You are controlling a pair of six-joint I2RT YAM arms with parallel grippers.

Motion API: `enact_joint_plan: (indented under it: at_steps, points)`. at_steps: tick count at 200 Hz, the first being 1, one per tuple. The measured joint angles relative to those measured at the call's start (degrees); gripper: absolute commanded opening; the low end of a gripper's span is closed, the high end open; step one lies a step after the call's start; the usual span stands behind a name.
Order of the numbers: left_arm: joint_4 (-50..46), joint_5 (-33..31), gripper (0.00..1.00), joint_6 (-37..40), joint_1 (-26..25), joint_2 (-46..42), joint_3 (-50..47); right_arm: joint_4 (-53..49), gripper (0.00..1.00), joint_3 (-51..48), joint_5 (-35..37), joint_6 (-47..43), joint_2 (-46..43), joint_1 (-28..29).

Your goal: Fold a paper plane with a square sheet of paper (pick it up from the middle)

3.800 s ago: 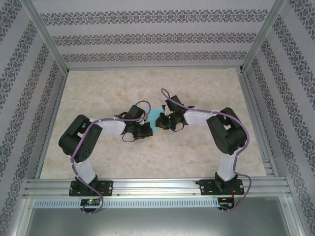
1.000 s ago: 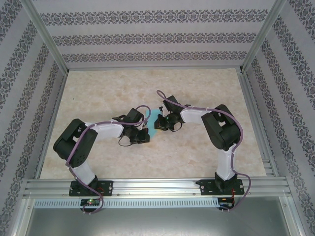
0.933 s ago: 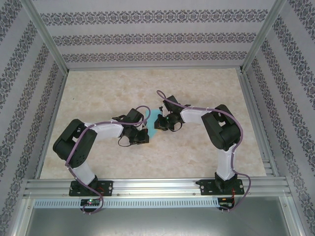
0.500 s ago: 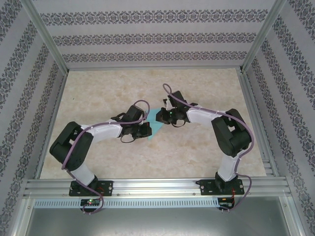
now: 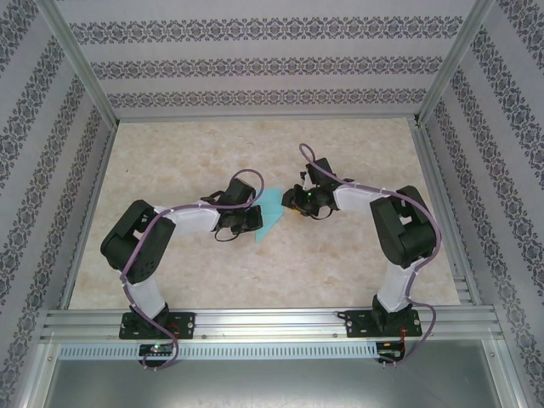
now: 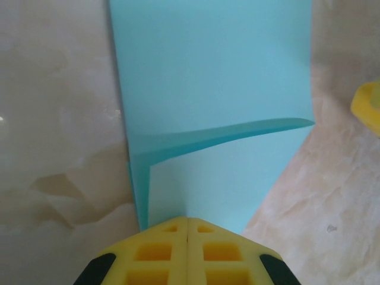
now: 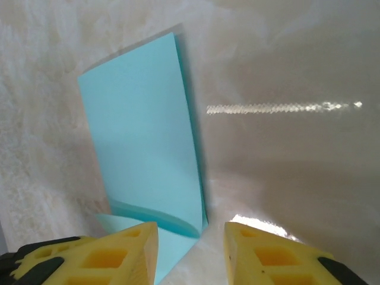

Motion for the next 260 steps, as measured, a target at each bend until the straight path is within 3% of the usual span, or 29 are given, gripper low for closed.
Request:
enact_joint_plan:
  at_steps: [125, 143, 162, 191, 234, 260]
  points:
    - [-1.64, -2.03, 0.03, 0.02, 0.04, 0.0, 0.92, -1.16, 0.31, 3.3, -7.8, -1.27, 4.13, 2.36]
    - [-2.01, -2.05, 0.04, 0.09, 0.04, 0.0, 1.31, -0.79, 0.25, 3.3, -9.22, -1.33, 4.39, 2.51]
    - [-2.89, -2.21, 0.06, 0.44, 0.07, 0.0, 1.97, -0.52, 0.12, 3.3, -10.16, -1.46, 4.76, 2.6]
    - [-4.39, -2.47, 0.19, 1.68, 0.46, -0.07, 2.97, -0.44, 0.03, 3.3, -9.94, -1.53, 4.81, 2.6]
    - [-7.32, -4.26, 0.6, 4.28, 1.31, -4.22, 3.61, -0.74, 0.0, 1.05, -5.97, -1.27, 0.04, 2.49]
    - [-7.89, -4.74, 0.73, 6.73, 1.84, -8.28, 4.28, -1.25, 0.0, 0.57, -2.62, -0.79, -6.1, 2.49]
